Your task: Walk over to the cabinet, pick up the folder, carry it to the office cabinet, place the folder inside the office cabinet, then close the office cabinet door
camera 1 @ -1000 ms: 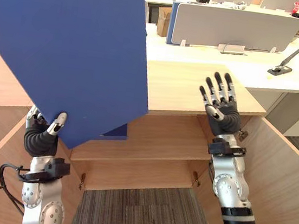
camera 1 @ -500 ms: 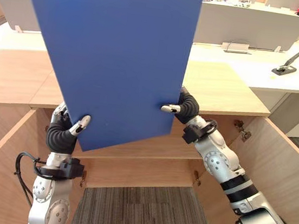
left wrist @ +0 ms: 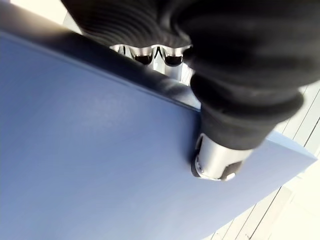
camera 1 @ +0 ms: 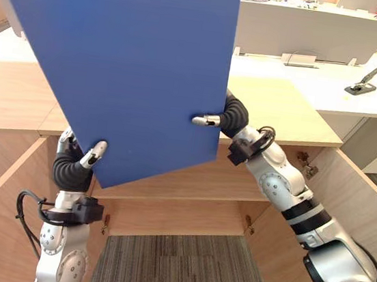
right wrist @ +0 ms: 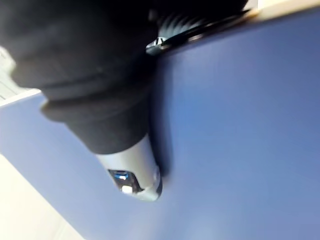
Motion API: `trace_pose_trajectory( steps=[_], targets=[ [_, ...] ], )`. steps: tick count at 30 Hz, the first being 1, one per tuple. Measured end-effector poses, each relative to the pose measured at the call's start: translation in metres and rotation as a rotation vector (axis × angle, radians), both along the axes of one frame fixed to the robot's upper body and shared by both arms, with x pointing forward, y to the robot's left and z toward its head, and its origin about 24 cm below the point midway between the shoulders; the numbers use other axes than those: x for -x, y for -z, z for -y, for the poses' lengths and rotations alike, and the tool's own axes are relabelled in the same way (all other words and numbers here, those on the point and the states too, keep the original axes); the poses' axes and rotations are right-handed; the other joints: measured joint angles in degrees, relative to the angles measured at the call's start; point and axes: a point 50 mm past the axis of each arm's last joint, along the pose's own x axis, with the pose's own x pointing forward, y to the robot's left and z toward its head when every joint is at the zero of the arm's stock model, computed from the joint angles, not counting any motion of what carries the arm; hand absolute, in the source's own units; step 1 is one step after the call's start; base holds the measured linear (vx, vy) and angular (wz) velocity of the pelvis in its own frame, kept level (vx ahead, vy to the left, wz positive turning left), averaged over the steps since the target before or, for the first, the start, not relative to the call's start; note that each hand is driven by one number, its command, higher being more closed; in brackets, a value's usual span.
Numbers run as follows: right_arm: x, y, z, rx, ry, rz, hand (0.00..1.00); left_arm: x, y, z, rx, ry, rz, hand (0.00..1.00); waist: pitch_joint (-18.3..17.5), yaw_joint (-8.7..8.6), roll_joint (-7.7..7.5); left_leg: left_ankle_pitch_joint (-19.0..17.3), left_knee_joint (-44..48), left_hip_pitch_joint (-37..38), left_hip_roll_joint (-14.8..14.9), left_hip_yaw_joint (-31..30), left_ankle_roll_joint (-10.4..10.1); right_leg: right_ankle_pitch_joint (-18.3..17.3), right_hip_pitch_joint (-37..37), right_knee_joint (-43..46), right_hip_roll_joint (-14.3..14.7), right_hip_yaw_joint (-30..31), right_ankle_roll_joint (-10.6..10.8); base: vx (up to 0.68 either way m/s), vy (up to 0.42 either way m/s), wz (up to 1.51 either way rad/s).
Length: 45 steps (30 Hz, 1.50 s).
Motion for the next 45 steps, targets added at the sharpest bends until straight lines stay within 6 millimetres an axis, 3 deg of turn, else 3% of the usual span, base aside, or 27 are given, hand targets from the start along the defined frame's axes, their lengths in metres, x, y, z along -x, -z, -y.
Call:
trace_pose_trajectory(
  steps=[1,7,10,17,20,24,28,32,34,38,40,45],
  targets=[
    [0.0,-0.004,0.0,0.021,-0.01,0.019,1.0,0.0,0.0,0.0,0.001,-0.001,0.003,0.0,0.0,0.14,0.0,0.0,-0.02,0.0,0.0,0.0,0.0,0.0,0.0,0.0,0.0,0.0,0.0,0.0,0.0,0.0],
    [0.0,-0.019,0.003,0.107,-0.031,0.091,1.0,0.001,0.004,0.009,-0.062,0.04,-0.023,0.0,-0.01,0.38,0.01,0.01,-0.14,0.02,0.0,0.03,-0.01,0.0,-0.01,-0.03,0.0,0.0,0.0,0.0,0.0,0.0],
    [0.001,-0.018,0.011,0.17,-0.025,0.107,1.0,-0.001,0.017,0.017,-0.14,0.14,-0.098,0.0,-0.06,0.53,0.04,0.03,-0.23,0.11,0.0,0.09,-0.03,0.01,0.02,-0.02,0.0,0.0,0.0,0.0,0.0,0.0],
    [0.005,-0.009,0.018,0.253,-0.016,0.108,1.0,-0.003,0.046,0.025,-0.082,0.343,-0.231,0.0,-0.27,0.21,0.17,0.1,-0.48,0.49,0.01,0.46,-0.06,0.02,0.01,0.12,-0.01,0.4,-0.01,0.0,0.0,-0.02],
    [0.009,0.007,0.025,0.264,0.0,0.078,1.0,-0.002,0.062,0.028,-0.02,0.418,-0.293,0.0,-1.3,0.21,0.21,0.33,-1.15,0.69,-0.05,0.57,-0.09,0.02,-0.15,0.1,0.0,0.53,-0.01,0.0,0.0,0.0],
    [0.014,0.023,0.036,0.251,0.045,0.046,1.0,-0.001,0.076,0.033,0.044,0.474,-0.339,0.0,-1.37,0.09,0.33,0.38,-1.16,0.56,-0.06,0.56,-0.11,0.01,-0.42,0.26,-0.01,0.63,-0.01,-0.01,0.001,0.0],
    [0.023,0.024,0.045,0.201,0.107,0.096,1.0,0.002,0.094,0.038,0.129,0.461,-0.399,0.0,-1.49,-0.21,0.6,0.44,-1.14,0.03,-0.07,0.52,-0.09,0.01,-1.09,0.44,-0.01,0.74,0.0,-0.01,0.002,0.0],
    [0.032,0.005,0.049,0.003,0.183,0.176,1.0,0.022,0.153,0.034,0.118,0.369,-0.701,0.0,-1.53,-1.12,1.0,0.43,-1.14,-0.26,-0.01,0.52,-0.08,0.0,-1.73,0.52,0.02,1.25,0.0,-0.02,0.005,-0.06],
    [0.04,0.005,0.051,-0.031,0.214,0.211,1.0,0.036,0.182,0.026,0.071,0.281,-0.861,0.0,-1.56,-1.1,0.95,0.43,-1.14,-0.25,0.03,0.48,-0.08,-0.01,-1.75,0.42,0.02,1.39,0.0,-0.02,0.005,-0.04],
    [0.049,0.047,0.051,-0.018,0.254,0.077,1.0,0.062,0.221,0.006,-0.063,0.137,-1.116,0.0,-1.5,-1.04,0.85,0.43,-1.14,-0.24,0.16,0.49,-0.07,-0.02,-1.84,0.43,0.12,1.53,0.0,-0.01,0.001,-0.01],
    [0.055,0.072,0.052,0.023,0.299,-0.011,1.0,0.083,0.242,-0.014,-0.076,-0.024,-1.277,0.0,-1.44,-1.11,0.75,0.42,-1.15,-0.24,0.26,0.64,-0.07,-0.02,-2.04,0.34,0.19,1.82,-0.01,-0.04,0.008,-0.05],
    [0.062,0.088,0.053,0.115,0.401,-0.021,1.0,0.126,0.265,-0.044,-0.135,-0.291,-1.536,0.0,-1.37,-1.67,0.24,0.42,-1.15,-0.01,0.52,0.94,-0.09,0.07,-2.06,0.31,0.47,2.28,-0.05,-0.03,0.005,-0.05]
  ],
)
